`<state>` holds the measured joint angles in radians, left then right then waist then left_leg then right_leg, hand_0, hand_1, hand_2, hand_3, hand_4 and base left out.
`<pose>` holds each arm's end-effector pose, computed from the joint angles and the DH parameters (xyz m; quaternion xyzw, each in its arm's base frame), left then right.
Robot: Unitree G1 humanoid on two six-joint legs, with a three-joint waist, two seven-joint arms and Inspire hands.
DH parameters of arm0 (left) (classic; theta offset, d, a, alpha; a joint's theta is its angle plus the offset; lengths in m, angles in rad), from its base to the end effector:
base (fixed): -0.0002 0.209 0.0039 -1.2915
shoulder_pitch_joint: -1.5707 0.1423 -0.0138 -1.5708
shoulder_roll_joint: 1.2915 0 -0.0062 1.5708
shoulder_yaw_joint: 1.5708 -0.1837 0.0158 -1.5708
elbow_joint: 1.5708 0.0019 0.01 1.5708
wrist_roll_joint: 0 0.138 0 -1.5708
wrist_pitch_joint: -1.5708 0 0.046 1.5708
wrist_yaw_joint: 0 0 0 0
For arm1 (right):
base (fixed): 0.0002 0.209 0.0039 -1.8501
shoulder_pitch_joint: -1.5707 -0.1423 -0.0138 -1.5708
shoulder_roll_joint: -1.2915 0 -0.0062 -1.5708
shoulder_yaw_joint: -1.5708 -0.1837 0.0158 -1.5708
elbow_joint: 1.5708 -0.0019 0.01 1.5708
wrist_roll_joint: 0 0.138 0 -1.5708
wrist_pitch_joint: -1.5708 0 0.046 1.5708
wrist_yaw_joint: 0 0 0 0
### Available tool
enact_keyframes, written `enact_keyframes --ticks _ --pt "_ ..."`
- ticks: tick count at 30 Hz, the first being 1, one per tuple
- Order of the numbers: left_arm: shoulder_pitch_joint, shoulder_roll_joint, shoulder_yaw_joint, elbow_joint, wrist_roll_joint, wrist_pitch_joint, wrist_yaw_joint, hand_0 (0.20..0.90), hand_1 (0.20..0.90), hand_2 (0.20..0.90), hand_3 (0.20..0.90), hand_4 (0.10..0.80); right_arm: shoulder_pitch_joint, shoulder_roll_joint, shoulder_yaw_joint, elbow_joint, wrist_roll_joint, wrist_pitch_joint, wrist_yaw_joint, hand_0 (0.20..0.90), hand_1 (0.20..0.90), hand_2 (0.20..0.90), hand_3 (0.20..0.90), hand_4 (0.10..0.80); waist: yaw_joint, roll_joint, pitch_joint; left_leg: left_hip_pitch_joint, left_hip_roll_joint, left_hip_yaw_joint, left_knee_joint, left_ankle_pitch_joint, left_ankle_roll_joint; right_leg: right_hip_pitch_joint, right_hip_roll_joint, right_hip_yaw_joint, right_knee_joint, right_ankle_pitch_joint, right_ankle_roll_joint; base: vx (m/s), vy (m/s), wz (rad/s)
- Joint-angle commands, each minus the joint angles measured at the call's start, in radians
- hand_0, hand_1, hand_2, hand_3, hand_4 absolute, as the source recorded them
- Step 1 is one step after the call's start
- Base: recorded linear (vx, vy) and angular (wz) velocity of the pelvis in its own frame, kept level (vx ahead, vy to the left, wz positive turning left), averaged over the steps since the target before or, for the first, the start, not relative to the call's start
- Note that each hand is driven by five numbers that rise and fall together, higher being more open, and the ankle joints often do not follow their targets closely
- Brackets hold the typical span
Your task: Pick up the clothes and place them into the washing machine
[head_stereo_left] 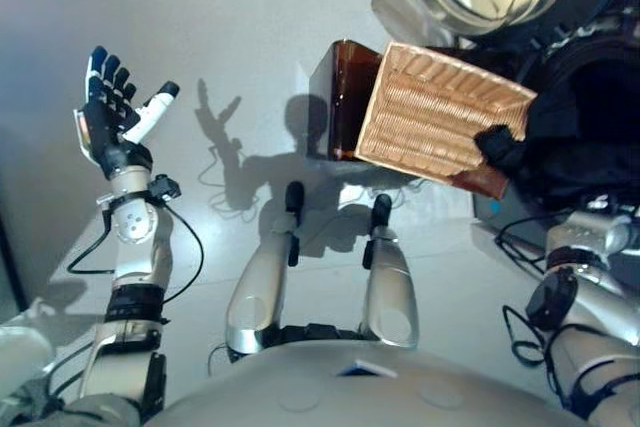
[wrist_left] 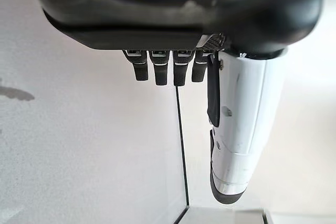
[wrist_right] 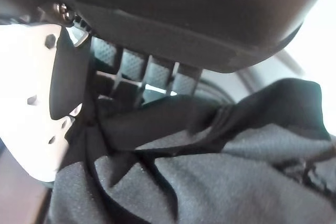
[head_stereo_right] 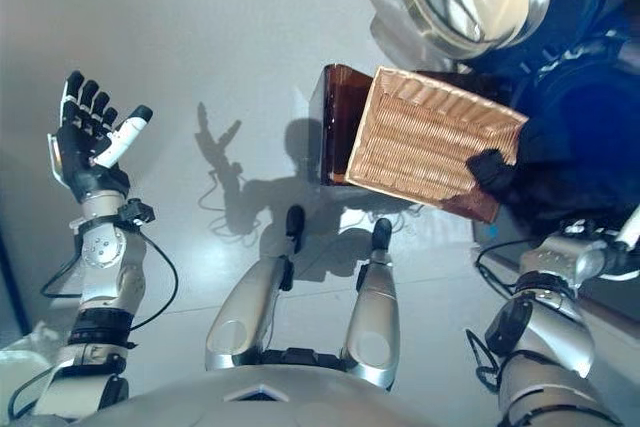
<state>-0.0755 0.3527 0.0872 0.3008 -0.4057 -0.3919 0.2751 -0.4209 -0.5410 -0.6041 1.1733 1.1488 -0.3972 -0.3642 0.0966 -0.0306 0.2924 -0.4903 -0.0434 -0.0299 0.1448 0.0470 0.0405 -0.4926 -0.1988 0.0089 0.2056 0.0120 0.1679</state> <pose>0.2102 0.2460 0.0431 -0.0324 -0.1038 0.2239 0.9685 0.1940 -0.3653 0.0201 0.4084 -0.0350 -0.6431 0.6469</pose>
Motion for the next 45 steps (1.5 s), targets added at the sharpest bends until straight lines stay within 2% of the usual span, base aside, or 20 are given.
enact_keyframes --ticks 1,11,17,22,26,29,36,38,40,41,42,45 --pt "0.012 0.078 0.069 -0.135 0.025 -0.093 -0.023 0.9 0.9 0.9 0.9 0.8 0.12 -0.095 -0.02 -0.014 0.011 -0.109 0.037 0.2 0.2 0.2 0.2 0.3 0.001 -0.05 -0.114 -0.023 0.034 -0.027 0.047 -0.085 -0.088 0.029 0.019 -0.033 -0.03 -0.018 -0.035 0.02 -0.014 0.26" --pt "0.025 0.089 0.096 -0.191 0.032 -0.096 -0.036 0.9 0.9 0.9 0.9 0.8 0.116 -0.031 0.008 0.015 0.038 -0.103 0.06 0.2 0.2 0.2 0.2 0.3 0.024 -0.115 -0.099 -0.058 0.03 -0.059 0.07 -0.099 -0.083 0.047 0.022 -0.067 -0.063 -0.006 -0.033 0.012 -0.008 0.05" --pt "0.013 0.09 0.09 -0.191 0.041 -0.098 -0.025 0.9 0.9 0.9 0.9 0.8 0.114 -0.001 0.022 -0.001 0.049 -0.115 0.064 0.2 0.2 0.2 0.2 0.3 0.026 -0.124 -0.091 -0.064 0.026 -0.069 0.071 -0.097 -0.086 0.049 0.023 -0.079 -0.058 -0.013 -0.038 0.028 0.008 0.1" --pt "-0.005 0.094 0.082 -0.189 0.042 -0.102 -0.006 0.9 0.9 0.9 0.9 0.8 0.085 0.007 0.041 -0.036 0.055 -0.131 0.055 0.2 0.2 0.2 0.2 0.3 0.023 -0.109 -0.073 -0.081 0.022 -0.063 0.09 -0.105 -0.084 0.021 0.021 -0.074 -0.038 -0.019 -0.042 -0.009 0.012 0.02" --pt "-0.013 0.098 0.092 -0.211 0.038 -0.109 0.006 0.9 0.9 0.9 0.9 0.8 0.048 0.001 0.053 -0.07 0.046 -0.146 0.032 0.2 0.2 0.2 0.2 0.3 0.026 -0.087 -0.029 -0.144 0.031 -0.048 0.232 -0.167 -0.083 -0.064 0.041 -0.056 0.08 -0.065 -0.054 -0.071 0.004 -0.12" --pt "-0.016 0.088 0.105 -0.234 0.03 -0.113 0.018 0.9 0.9 0.9 0.9 0.8 0.018 -0.029 0.06 -0.087 0.038 -0.151 0.024 0.2 0.2 0.2 0.2 0.3 0.028 -0.067 -0.015 -0.2 0.036 -0.046 0.333 -0.212 -0.082 -0.146 0.058 -0.054 0.192 -0.105 -0.068 -0.023 0.009 -0.22" --pt "-0.027 0.077 0.121 -0.276 0.015 -0.125 0.04 0.9 0.9 0.9 0.9 0.8 -0.038 -0.094 0.069 -0.123 0.028 -0.181 0.004 0.2 0.2 0.2 0.2 0.3 0.028 -0.046 -0.021 -0.291 0.037 -0.055 0.433 -0.248 -0.079 -0.254 0.068 -0.057 0.298 -0.138 -0.075 0.004 -0.016 0.0" --pt "-0.032 0.072 0.145 -0.297 0.037 -0.128 0.09 0.9 0.9 0.9 0.9 0.8 -0.052 -0.081 0.094 -0.279 -0.038 -0.237 -0.04 0.2 0.2 0.2 0.2 0.3 0.021 -0.035 -0.015 -0.324 0.04 -0.045 0.484 -0.267 -0.074 -0.302 0.077 -0.049 0.359 -0.156 -0.087 -0.014 0.016 -0.01" --pt "-0.033 0.063 0.157 -0.302 0.05 -0.128 0.117 0.9 0.9 0.9 0.9 0.8 -0.031 -0.032 0.088 -0.403 -0.107 -0.281 -0.1 0.2 0.2 0.2 0.2 0.3 0.016 -0.027 -0.01 -0.352 0.044 -0.04 0.523 -0.282 -0.071 -0.336 0.08 -0.043 0.395 -0.167 -0.091 -0.028 0.014 -0.1" --pt "-0.029 0.054 0.174 -0.316 0.063 -0.129 0.143 0.9 0.9 0.9 0.9 0.8 -0.024 0.004 0.084 -0.529 -0.177 -0.306 -0.147 0.2 0.2 0.2 0.2 0.3 0.01 -0.016 -0.001 -0.373 0.046 -0.034 0.544 -0.291 -0.068 -0.362 0.083 -0.039 0.419 -0.175 -0.095 -0.019 0.0 -0.18" --pt "-0.028 0.054 0.174 -0.318 0.066 -0.127 0.145 0.9 0.9 0.9 0.9 0.8 -0.02 0.014 0.082 -0.547 -0.199 -0.302 -0.169 0.2 0.2 0.2 0.2 0.3 0.01 -0.017 -0.005 -0.379 0.046 -0.034 0.55 -0.294 -0.068 -0.368 0.083 -0.039 0.424 -0.177 -0.095 -0.014 0.003 -0.17" --pt "-0.03 0.05 0.171 -0.318 0.07 -0.13 0.172 0.9 0.9 0.9 0.9 0.8 -0.044 0.033 0.089 -0.668 -0.293 -0.321 -0.239 0.2 0.2 0.2 0.2 0.3 0.002 0.008 -0.002 -0.39 0.041 -0.03 0.535 -0.285 -0.066 -0.391 0.082 -0.028 0.439 -0.182 -0.099 0.001 -0.002 -0.04"
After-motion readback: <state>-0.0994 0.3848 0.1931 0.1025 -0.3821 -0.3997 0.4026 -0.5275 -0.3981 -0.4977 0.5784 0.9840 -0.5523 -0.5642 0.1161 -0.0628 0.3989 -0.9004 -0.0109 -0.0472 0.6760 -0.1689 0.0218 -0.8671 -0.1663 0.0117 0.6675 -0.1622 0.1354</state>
